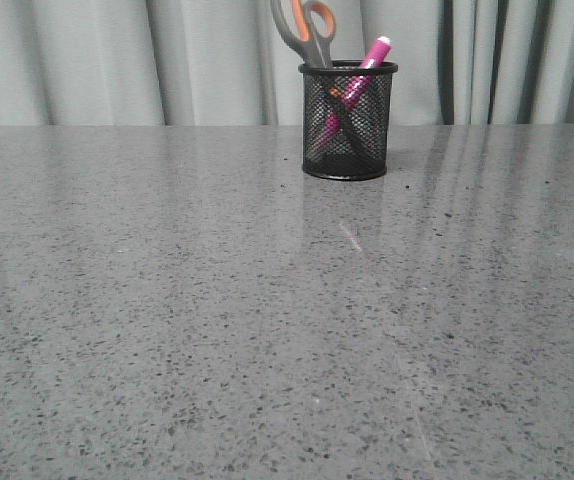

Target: Put pen and scissors into bin

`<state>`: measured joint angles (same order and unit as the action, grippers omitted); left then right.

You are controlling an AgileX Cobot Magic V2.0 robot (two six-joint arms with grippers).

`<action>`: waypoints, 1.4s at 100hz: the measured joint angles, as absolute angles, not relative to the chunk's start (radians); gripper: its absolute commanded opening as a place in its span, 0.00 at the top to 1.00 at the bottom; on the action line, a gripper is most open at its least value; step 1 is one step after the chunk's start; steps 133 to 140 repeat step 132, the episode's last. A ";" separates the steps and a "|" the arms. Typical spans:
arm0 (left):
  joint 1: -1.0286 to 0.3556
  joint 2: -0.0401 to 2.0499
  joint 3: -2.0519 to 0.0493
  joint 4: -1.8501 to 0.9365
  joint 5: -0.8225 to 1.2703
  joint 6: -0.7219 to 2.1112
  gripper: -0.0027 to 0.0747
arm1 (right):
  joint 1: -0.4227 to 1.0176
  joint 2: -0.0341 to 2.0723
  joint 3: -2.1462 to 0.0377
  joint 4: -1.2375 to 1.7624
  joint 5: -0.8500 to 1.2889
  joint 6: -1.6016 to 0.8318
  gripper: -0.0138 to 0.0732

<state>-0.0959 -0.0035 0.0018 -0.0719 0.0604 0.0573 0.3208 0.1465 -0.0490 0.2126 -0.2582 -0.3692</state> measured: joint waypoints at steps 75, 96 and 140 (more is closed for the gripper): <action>-0.096 -0.003 0.002 -0.072 0.059 0.057 0.99 | 0.127 -0.010 0.010 -0.019 0.174 -0.052 0.93; -0.096 -0.003 0.002 -0.072 0.059 0.057 0.99 | 0.127 -0.010 0.010 -0.019 0.174 -0.050 0.93; -0.096 -0.003 0.002 -0.072 0.059 0.055 0.99 | 0.127 -0.010 0.010 -0.020 0.174 -0.050 0.93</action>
